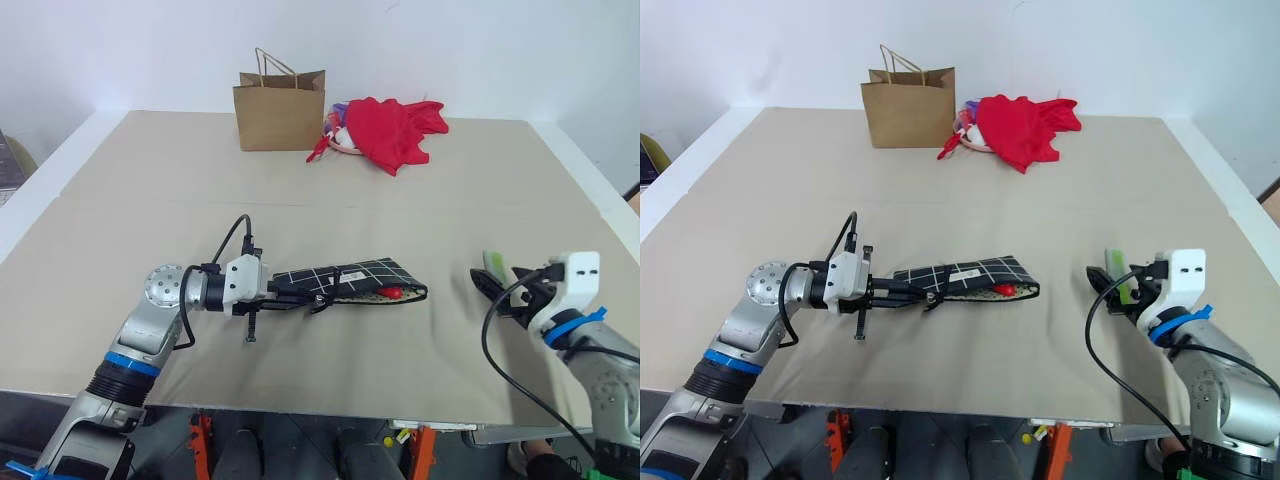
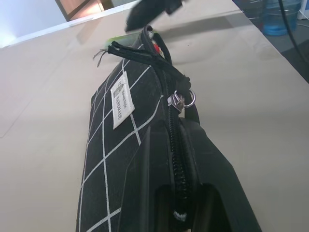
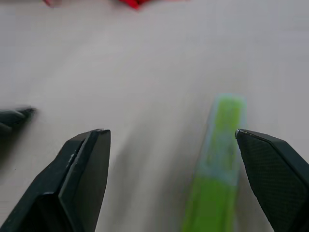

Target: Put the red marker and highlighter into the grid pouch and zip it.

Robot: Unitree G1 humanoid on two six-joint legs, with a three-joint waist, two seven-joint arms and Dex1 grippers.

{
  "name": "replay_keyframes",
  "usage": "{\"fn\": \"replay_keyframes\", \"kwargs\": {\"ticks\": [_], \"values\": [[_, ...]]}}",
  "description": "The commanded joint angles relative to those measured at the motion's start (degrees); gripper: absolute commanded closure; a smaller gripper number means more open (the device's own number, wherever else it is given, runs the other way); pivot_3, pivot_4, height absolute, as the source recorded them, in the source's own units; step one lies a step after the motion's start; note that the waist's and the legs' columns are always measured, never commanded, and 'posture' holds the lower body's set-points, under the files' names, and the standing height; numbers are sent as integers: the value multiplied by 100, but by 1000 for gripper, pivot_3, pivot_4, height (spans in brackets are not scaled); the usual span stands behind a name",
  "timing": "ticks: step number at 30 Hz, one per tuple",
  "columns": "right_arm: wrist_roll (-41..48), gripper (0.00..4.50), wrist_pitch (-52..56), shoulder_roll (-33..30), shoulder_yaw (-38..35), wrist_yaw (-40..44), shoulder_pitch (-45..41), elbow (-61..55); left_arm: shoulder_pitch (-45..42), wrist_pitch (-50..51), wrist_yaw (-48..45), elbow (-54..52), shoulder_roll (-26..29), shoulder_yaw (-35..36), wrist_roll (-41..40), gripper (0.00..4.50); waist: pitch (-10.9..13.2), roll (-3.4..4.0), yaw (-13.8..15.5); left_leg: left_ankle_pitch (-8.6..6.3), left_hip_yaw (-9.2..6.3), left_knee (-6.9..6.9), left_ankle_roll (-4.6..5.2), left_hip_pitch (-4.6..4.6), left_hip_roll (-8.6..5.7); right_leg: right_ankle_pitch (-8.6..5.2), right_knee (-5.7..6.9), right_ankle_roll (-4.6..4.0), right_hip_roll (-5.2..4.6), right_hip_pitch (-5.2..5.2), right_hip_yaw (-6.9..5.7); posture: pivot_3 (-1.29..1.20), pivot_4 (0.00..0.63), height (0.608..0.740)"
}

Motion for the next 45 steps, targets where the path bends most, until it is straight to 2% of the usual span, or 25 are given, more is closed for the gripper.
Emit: {"fn": "replay_keyframes", "kwargs": {"ticks": [1, 3, 4, 5, 6, 7, 11, 15, 17, 20, 23, 26, 29, 31, 35, 45], "values": [[-520, 54, -127, 90, 143, -555, 26, 398, -198, -88, 14, -75, -82, 24, -11, 4500, 0, 0, 13, 0, 0, 0, 0, 0, 0, 0, 0, -1, 1, 0, 0, 0, 150, 740], [-596, 54, -50, 256, 77, -855, -10, 673, -241, -90, 2, -69, -111, 26, -3, 4500, -4, -3, 16, 0, 0, 0, 0, 1, 0, 0, 0, -1, 0, 0, 0, 0, 150, 740], [-578, 575, -42, 327, 30, -937, -35, 762, -248, -93, -4, -70, -120, 26, 5, 4500, -9, -12, 15, 0, 0, 0, 0, 3, 1, 0, 0, -1, 1, 4, 0, 0, 150, 740], [-553, 796, -14, 372, 11, -972, -39, 814, -250, -94, -9, -76, -123, 30, 9, 4500, -10, -15, 15, 0, 0, 0, 0, 5, 1, 1, 0, -2, 1, 6, 0, 0, 150, 740], [-518, 1281, 6, 436, -36, -1035, -51, 844, -249, -92, -10, -83, -123, 38, 11, 4500, -10, -16, 15, 0, 0, 2, 0, 10, 1, 1, 0, -1, 1, 14, 0, 0, 150, 740], [-515, 1521, 5, 447, -31, -1040, -45, 869, -247, -94, -14, -85, -119, 46, 12, 4500, -10, -18, 19, 0, 0, 3, 0, 15, 1, 1, -1, -1, 1, 23, 0, 0, 150, 740], [-595, 3368, 36, 455, 28, -1101, -4, 946, -241, -105, -13, -73, -105, 70, 25, 4500, -13, -25, 22, 0, -1, 4, 0, 27, 0, -7, -3, -15, 1, 40, 0, 0, 150, 740], [-647, 3359, 42, 365, 144, -1013, 74, 933, -244, -97, 2, -77, -113, 77, 42, 4500, -19, -33, 23, 0, -1, 4, 0, 29, 0, -9, -4, -18, 1, 43, 0, 0, 150, 740], [-629, 3359, -385, 218, 254, -623, 54, 767, -242, -109, 4, -57, -118, 85, 53, 4500, -21, -38, 27, 0, -1, 4, 0, 29, 0, -10, -4, -17, 1, 44, 0, 0, 150, 740], [152, 3359, -1052, -445, 143, 1059, -379, 158, -238, -144, -91, -60, -87, 63, 44, 4500, -9, -21, 15, 0, -1, 0, 0, 28, 0, -8, -4, -7, 0, 40, 0, 0, 150, 740], [1075, 3359, -904, -1228, 179, 2807, -632, -206, -235, -100, -165, -73, -68, 67, -23, 4500, 18, 28, -47, 0, 8, 0, 0, 25, -1, -3, -5, 2, 0, 34, 13, 0, 150, 740], [1792, 3359, -441, -1800, 429, 3924, -730, -418, -252, -73, -215, -17, -87, 78, -67, 4500, 17, 12, -37, -4, -3, -15, 7, 34, 3, -12, -3, -7, 8, 37, 1, 0, 150, 740], [1800, 3359, -120, -2443, 1186, 4765, -775, -716, -353, -149, -227, 143, -203, 42, -28, 4500, 19, 5, -6, -9, -9, -16, 11, 23, 0, -25, -6, -7, 2, 37, -9, 0, 150, 740], [1685, 3359, -79, -2681, 1532, 5092, -767, -729, -388, -162, -216, 159, -283, 8, -18, 4500, 23, 0, 4, -12, -8, -8, 11, 14, -5, -28, -11, -2, -4, 35, -10, 0, 150, 740], [1480, 3359, -301, -2882, 1751, 5491, -809, -478, -371, -162, -218, 148, -336, 0, 7, 4500, 26, -6, 14, -12, -8, -3, 11, 12, -11, -29, -11, 2, -10, 34, -10, 0, 150, 740], [1387, 3359, -174, -2857, 1910, 5641, -1189, 15, -208, -133, -202, -16, -368, -46, 34, 4500, 28, -9, 10, -12, -8, -1, 10, 14, -11, -26, -10, 3, -9, 34, -10, 0, 150, 740]]}}
